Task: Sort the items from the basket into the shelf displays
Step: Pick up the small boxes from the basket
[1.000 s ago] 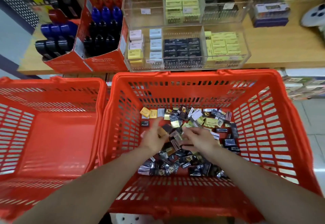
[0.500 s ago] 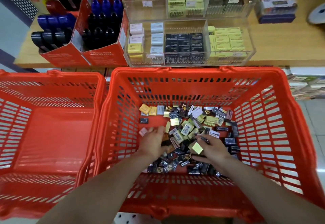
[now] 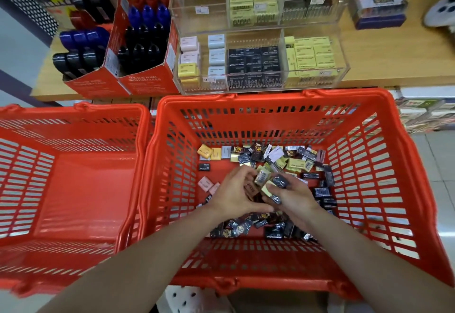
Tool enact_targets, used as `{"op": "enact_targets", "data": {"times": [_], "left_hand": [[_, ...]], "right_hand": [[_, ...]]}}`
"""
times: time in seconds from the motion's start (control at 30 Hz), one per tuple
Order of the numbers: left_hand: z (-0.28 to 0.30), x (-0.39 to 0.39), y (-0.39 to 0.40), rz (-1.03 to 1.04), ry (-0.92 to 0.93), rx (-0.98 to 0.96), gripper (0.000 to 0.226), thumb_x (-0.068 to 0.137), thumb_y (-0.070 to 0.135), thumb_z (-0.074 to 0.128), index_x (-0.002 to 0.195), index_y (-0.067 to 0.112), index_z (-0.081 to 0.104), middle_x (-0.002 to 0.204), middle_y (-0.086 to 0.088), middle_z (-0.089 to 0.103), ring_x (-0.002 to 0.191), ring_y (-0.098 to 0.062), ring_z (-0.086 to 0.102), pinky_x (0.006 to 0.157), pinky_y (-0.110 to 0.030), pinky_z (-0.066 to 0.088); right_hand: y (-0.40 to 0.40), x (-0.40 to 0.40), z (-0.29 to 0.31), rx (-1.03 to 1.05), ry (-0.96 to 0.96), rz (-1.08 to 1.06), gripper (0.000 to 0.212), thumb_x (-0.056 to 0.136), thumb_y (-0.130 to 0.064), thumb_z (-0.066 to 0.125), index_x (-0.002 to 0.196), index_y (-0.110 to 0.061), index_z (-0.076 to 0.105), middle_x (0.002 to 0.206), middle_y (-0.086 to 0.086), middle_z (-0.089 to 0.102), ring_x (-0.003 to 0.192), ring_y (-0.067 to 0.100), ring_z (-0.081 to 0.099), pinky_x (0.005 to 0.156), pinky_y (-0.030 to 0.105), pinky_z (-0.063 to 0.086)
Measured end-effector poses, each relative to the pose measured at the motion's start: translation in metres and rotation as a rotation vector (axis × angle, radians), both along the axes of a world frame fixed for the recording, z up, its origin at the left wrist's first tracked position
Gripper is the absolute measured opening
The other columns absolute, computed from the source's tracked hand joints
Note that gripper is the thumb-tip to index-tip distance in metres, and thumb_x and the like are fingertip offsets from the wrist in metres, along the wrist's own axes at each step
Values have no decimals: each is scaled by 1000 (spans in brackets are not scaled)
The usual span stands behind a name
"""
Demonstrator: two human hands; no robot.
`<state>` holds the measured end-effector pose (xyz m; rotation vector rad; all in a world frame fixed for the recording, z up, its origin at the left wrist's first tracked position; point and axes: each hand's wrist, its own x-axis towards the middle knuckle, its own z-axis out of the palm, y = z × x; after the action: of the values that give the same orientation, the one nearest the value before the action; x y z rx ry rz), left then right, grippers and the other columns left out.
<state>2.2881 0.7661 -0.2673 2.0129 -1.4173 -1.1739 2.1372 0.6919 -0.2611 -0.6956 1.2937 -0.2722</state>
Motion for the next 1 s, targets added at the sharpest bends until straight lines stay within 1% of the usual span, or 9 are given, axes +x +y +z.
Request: {"op": "enact_targets", "data": {"times": [0.1,0.2,0.3,0.4,0.57,0.67,0.77,0.9,1.0], "left_hand": [[-17,19,17,-80,-173,242,74,72,38,87,131,19,47,133,-2,51,121,-17,47,101,-31,43],[-32,19,26,-140,-281,308,83,73,46,84,139,20,42,141,-3,48,130,-22,40,108,-36,37],[-43,12,23,-161,-446,267,82,73,55,79,139,24,40,140,1,48,131,-22,37,107,-34,31],[-48,10,22,-111,-453,242,73,75,50,77,136,24,44,132,2,53,124,-20,41,101,-33,34],[-20,28,5,310,61,298,40,78,31,82,112,23,63,108,6,61,104,-14,60,84,-18,52],[29,42,-10,471,265,353,42,81,35,80,114,19,60,109,2,62,104,-15,61,95,-30,50],[95,41,-14,599,454,281,49,80,18,81,119,7,54,90,-5,69,80,-16,65,87,-35,57],[181,25,0,643,682,204,56,77,-4,79,121,13,49,108,-18,67,77,-18,65,72,-24,57],[230,7,14,608,731,101,52,72,5,84,116,18,59,95,-9,73,76,-15,66,66,-22,55]], "right_hand": [[-7,-16,0,16,59,-35,30,90,-2,66,116,-13,60,118,9,62,94,23,68,60,27,59],[-7,-24,-4,30,56,-15,28,88,-4,70,113,-14,62,112,6,61,90,20,68,63,28,60],[-5,-20,-11,10,87,-6,29,87,-3,71,112,-16,64,103,1,61,84,16,67,64,28,60],[-3,-18,-17,26,85,-38,29,88,-2,70,112,-16,63,101,-1,59,87,17,66,59,24,58],[-7,-15,-10,52,61,-28,29,90,-2,67,114,-18,64,112,3,54,93,23,66,68,30,60],[-10,-13,21,28,34,40,34,90,-3,67,117,-23,61,112,1,53,83,20,68,78,38,62],[-13,-11,77,-71,17,121,31,88,-2,70,109,-24,62,109,3,53,82,21,68,74,37,62],[-15,-8,164,-194,-75,203,31,83,3,74,107,-14,62,114,11,62,84,23,71,67,30,60],[-8,-5,221,-312,-102,270,33,77,-1,80,105,-13,64,107,11,68,84,22,74,69,30,61]]}}
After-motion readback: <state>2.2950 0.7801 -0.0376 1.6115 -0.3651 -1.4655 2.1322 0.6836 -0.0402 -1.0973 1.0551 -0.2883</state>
